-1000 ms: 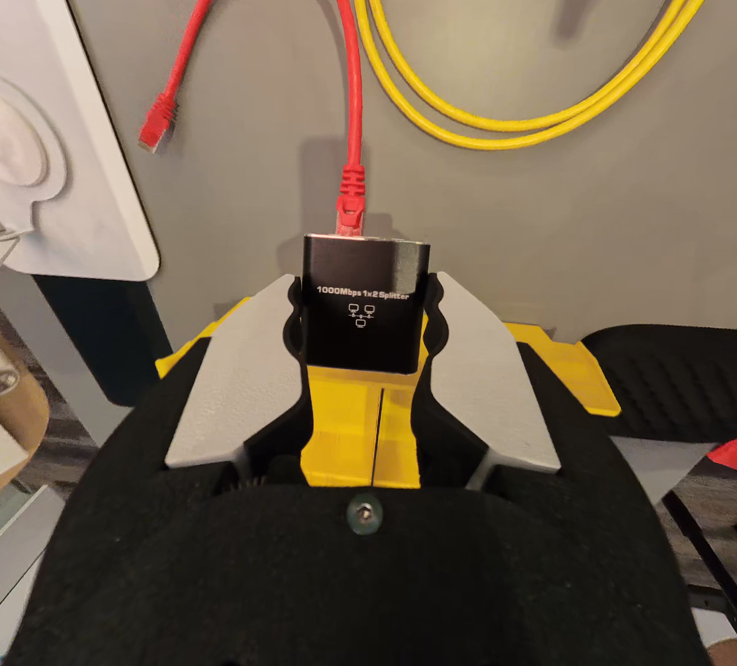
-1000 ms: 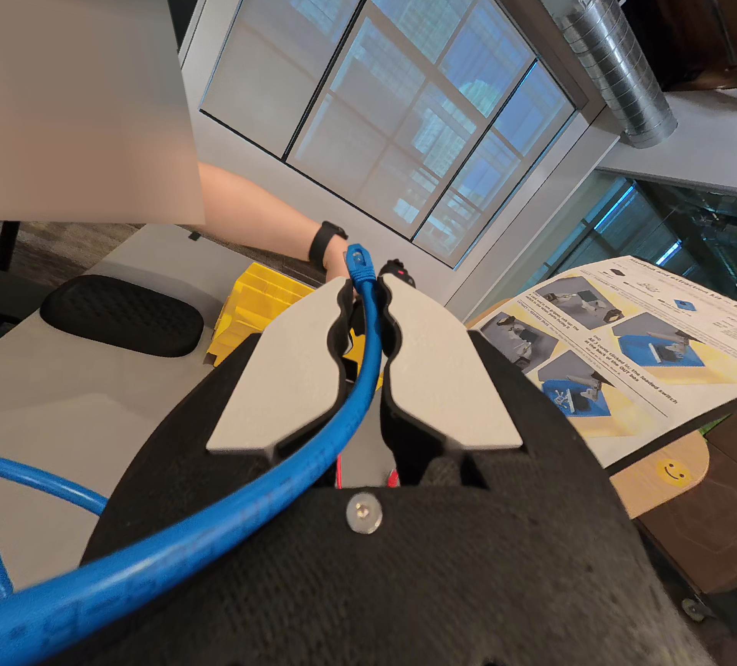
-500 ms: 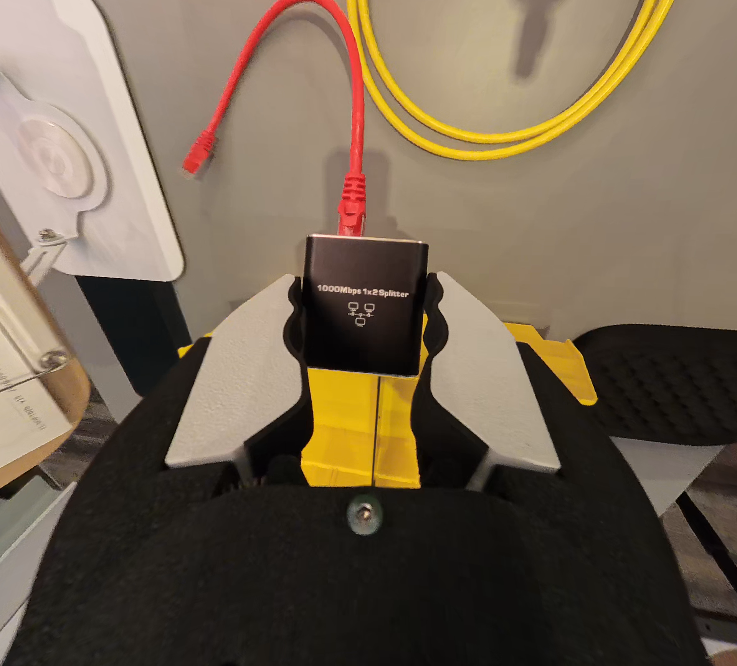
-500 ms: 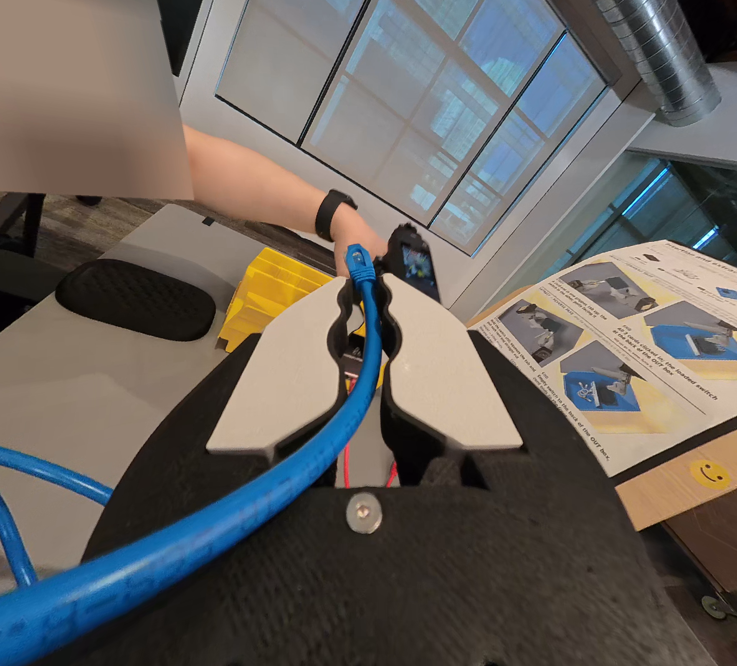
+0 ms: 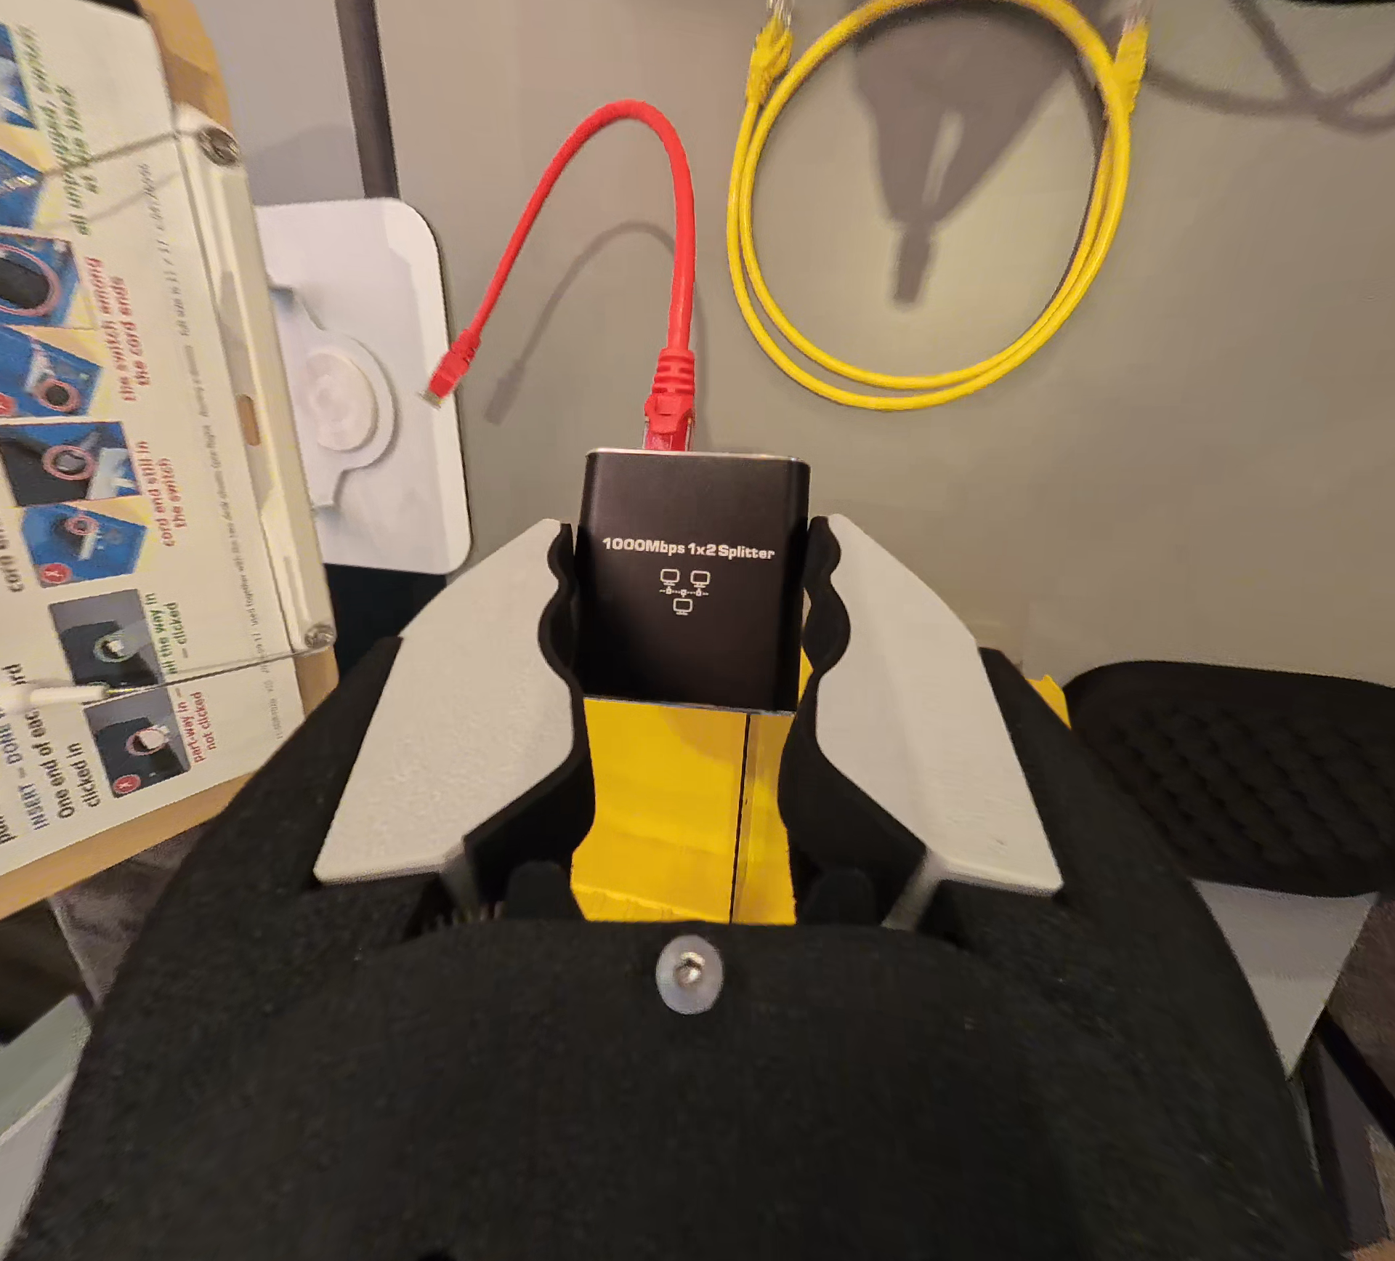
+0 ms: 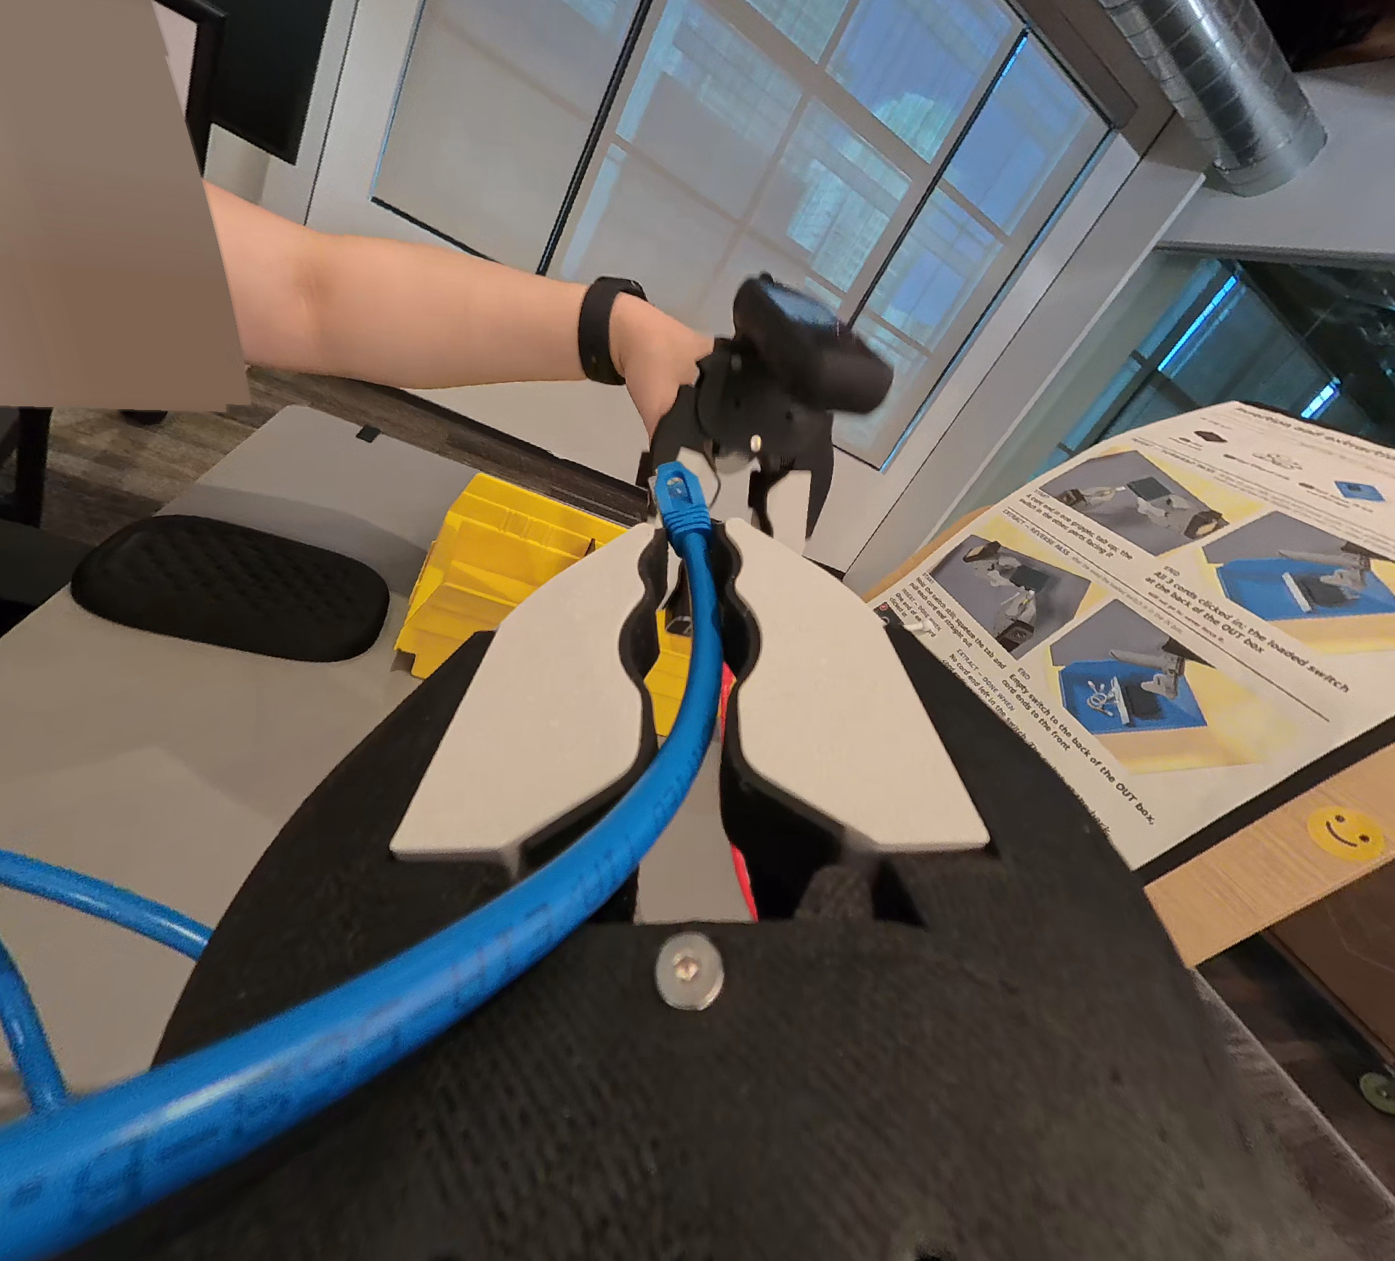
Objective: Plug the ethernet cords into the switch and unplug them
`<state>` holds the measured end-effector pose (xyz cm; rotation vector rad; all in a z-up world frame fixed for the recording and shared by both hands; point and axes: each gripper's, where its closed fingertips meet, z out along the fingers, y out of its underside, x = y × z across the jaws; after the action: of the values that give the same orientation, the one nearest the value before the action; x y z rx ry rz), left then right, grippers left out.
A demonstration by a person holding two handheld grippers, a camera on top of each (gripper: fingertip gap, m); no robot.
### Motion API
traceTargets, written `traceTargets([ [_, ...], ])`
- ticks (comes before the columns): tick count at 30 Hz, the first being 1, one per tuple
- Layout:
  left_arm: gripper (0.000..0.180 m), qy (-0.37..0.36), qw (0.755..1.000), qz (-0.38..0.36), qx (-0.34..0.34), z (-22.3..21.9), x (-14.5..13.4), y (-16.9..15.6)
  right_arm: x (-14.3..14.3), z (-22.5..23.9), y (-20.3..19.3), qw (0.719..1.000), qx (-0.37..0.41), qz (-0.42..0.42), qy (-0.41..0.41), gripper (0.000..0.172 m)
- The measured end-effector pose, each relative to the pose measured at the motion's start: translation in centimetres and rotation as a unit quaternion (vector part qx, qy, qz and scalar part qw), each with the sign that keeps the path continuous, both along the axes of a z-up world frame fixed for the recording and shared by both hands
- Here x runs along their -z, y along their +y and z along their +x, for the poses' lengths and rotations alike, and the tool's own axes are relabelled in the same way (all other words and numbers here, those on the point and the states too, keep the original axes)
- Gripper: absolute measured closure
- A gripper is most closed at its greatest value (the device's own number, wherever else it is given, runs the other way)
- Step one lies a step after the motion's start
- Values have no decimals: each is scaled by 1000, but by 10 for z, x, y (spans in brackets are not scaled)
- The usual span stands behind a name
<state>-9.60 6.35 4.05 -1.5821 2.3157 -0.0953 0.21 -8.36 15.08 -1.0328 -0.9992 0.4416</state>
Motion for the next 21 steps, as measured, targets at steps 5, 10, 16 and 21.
traceTargets([
  [5,122,-69,997,-22,15,7,-35,-12,-6,-1,17,999,20,-20,33,159],
  [10,122,-102,994,-30,20,7,-54,-16,1,-17,35,998,19,-51,30,159],
  [16,122,-124,992,-33,23,7,-69,-18,11,-33,58,996,21,-80,35,159],
  [21,122,-127,991,-28,23,4,-73,-18,20,-40,73,993,20,-103,46,159],
])
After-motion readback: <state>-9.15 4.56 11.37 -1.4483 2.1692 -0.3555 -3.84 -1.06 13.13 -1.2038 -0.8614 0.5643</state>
